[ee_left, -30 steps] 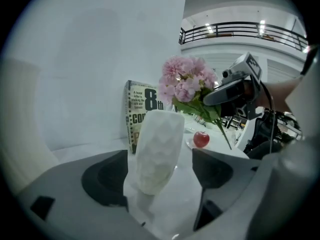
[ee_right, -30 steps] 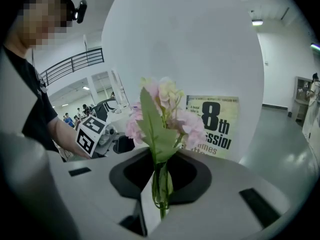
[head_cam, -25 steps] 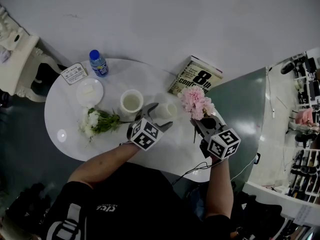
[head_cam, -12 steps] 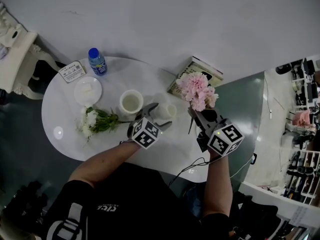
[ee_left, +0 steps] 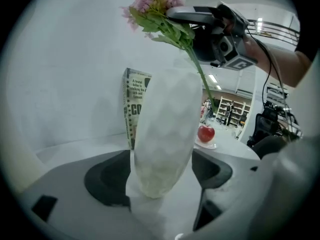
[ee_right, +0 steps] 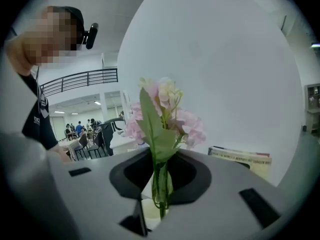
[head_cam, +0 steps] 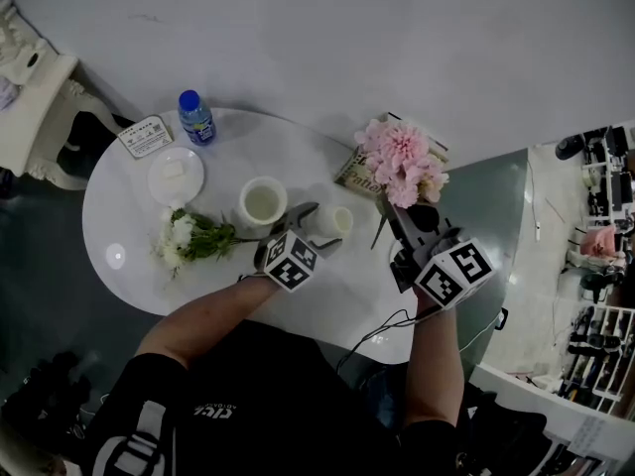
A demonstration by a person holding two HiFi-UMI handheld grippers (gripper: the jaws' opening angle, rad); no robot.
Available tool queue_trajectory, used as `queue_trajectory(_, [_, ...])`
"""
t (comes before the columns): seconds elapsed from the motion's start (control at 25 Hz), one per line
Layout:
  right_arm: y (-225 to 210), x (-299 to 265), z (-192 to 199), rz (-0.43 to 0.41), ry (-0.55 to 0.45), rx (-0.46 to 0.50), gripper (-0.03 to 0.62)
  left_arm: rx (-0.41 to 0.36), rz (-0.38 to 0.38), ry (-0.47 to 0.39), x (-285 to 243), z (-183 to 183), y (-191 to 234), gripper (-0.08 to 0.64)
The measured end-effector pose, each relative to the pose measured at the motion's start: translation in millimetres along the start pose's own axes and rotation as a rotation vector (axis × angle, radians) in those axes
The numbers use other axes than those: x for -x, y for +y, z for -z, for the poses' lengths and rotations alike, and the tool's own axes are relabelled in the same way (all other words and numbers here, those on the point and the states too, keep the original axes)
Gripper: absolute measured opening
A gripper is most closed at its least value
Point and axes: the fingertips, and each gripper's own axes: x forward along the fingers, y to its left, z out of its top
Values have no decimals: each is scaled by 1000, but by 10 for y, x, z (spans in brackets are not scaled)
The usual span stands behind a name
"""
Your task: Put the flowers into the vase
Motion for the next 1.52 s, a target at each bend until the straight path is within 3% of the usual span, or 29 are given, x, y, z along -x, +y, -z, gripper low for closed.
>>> queue_trajectory(0.68, [205,-146,-559,7,-198,39,86,-17,0,-11,-20,-12,26,351])
queue_trajectory(1.0, [256,-167,-536,23,-235,36,86,-26,3,-13,-22,-5,20,348])
queue_trajectory(1.2, [218,-158,-457,86,-258,60,86,-32,7,-15,-27,5,20,347])
queue_trajectory(1.52, [194,-166,-365,112,-273,20,86,-28,4,-22,-25,-16,20,347])
